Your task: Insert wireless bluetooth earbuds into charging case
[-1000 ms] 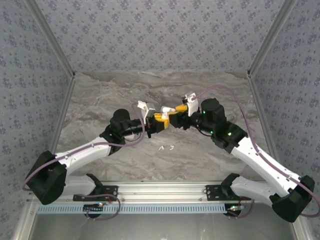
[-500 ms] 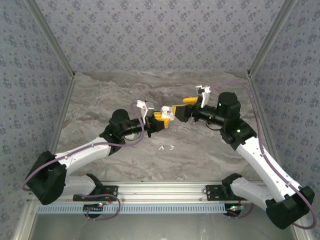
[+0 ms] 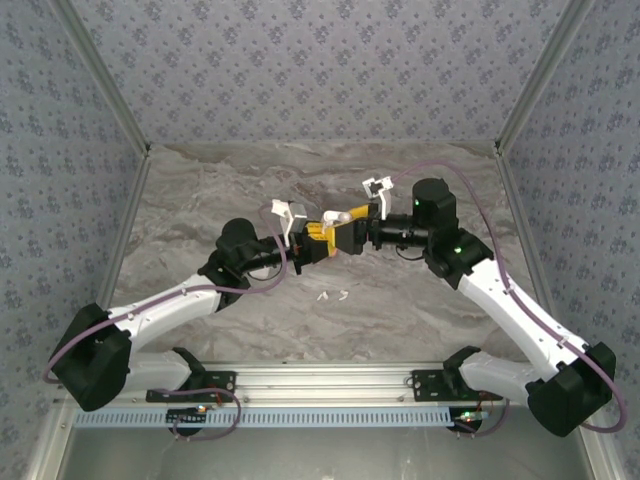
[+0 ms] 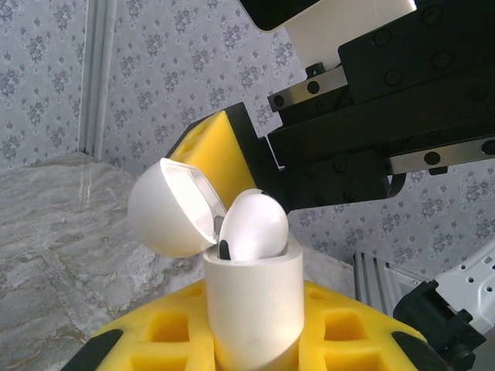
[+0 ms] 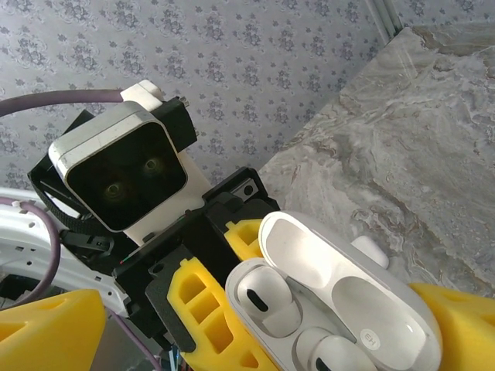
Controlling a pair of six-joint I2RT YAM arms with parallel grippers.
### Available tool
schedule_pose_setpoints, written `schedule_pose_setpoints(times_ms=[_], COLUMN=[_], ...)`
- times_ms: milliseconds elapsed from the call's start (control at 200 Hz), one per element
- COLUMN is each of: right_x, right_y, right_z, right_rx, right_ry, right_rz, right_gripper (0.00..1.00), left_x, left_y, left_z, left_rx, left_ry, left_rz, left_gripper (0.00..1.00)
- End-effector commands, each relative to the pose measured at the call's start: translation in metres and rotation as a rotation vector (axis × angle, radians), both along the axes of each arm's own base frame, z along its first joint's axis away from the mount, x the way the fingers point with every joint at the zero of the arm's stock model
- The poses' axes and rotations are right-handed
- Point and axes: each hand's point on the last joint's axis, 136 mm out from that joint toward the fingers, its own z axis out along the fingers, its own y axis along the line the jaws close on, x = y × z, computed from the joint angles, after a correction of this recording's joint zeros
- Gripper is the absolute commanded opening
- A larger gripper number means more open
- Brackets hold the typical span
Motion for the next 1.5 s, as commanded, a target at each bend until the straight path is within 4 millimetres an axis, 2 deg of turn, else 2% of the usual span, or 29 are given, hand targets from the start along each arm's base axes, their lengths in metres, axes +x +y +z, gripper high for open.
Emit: schedule_pose_setpoints(times_ms=[0,280,590,765,944,1009,1129,1284,1494], right_x=[-0.019,-0.029,-0.024,-0.014,0.011,0.019,0.026,0.032,0.029], right_y=[0.002,-0.008,-0.01,-0.017,-0.037,-0.046,-0.062,-0.087,-0.097], right_z=[0.021,0.016,0.0,-0.006,-0.012,-0.011,-0.01,-0.024,-0.04], right_rx=[0.013,-0.016,-0.059,-0.123,-0.19,-0.201,-0.226,-0.303,-0.337], right_ry=[-0.068,-0.095,-0.067,-0.074,-0.098,-0.114,-0.141,-0.124,-0.086], right_rz=[0.071,0.047,0.022,-0.04,-0.223,-0.292,-0.39,-0.521,-0.551], right_gripper=[1.0,1.0,1.0,1.0,1.0,1.0,1.0,1.0,1.0], left_x=[-0.004,-0.002,0.0,0.006,0.015,0.025,0.057,0.098,0.156], left_y=[0.001,-0.002,-0.004,-0.004,-0.005,-0.002,0.015,0.037,0.066], left_z=[0.019,0.015,0.016,0.015,0.006,-0.002,-0.02,-0.051,-0.11], left_rx=[-0.039,-0.027,-0.025,-0.017,0.025,0.054,0.081,0.148,0.25], left_ry=[-0.043,-0.036,-0.03,-0.014,0.027,0.064,0.185,0.319,0.529], left_rz=[-0.01,-0.01,-0.011,0.015,0.053,0.086,0.175,0.3,0.423], left_gripper=[0.0,0.0,0.0,0.0,0.0,0.0,0.0,0.0,0.0])
